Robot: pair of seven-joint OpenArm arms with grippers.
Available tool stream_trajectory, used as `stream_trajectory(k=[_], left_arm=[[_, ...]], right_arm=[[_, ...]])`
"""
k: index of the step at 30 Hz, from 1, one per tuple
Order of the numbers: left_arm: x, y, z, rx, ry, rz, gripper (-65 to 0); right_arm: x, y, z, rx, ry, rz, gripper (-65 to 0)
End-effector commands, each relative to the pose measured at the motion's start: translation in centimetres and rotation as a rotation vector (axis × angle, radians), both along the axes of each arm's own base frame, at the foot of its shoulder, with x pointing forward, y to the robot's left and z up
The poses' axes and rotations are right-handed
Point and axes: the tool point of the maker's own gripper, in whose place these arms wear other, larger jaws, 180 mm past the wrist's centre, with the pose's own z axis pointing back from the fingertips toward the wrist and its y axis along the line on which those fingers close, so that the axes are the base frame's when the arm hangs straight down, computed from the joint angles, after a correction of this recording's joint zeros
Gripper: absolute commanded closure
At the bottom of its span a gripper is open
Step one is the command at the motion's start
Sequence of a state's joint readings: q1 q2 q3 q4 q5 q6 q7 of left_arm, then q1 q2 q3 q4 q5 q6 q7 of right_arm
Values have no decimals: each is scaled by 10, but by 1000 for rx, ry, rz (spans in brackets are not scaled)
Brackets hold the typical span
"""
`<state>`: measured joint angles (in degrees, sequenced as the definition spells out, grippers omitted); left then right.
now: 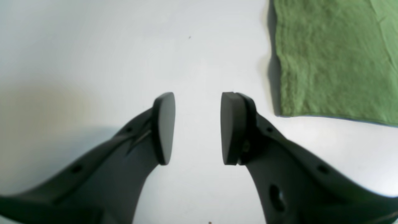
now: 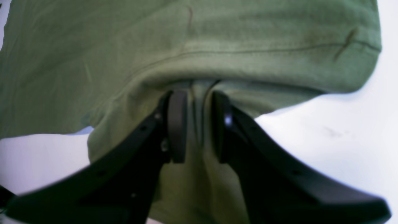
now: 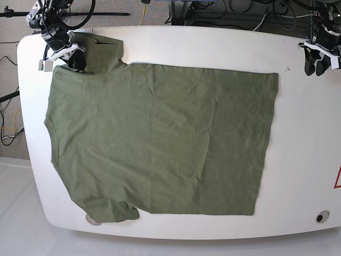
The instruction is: Fold the T-shirt properly
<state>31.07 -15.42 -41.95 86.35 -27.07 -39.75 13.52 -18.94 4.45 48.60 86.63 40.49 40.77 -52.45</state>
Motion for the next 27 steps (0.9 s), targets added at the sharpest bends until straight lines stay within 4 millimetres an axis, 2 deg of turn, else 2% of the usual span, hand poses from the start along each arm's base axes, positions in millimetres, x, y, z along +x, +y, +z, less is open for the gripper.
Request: stream_trajectory(k=[1,10,27], left_arm=[[5,4,13,11,-45,-8,-221],[6,3,15,15,-50,-14,-219],[3,1,11,8,-35,-11,-220]], right_arm=[[-14,-9,-6,-58,82,16,-182],[-18,-22,5,-109,89,16,-188],[-18,-13,-10,-42,85,-11,-233]])
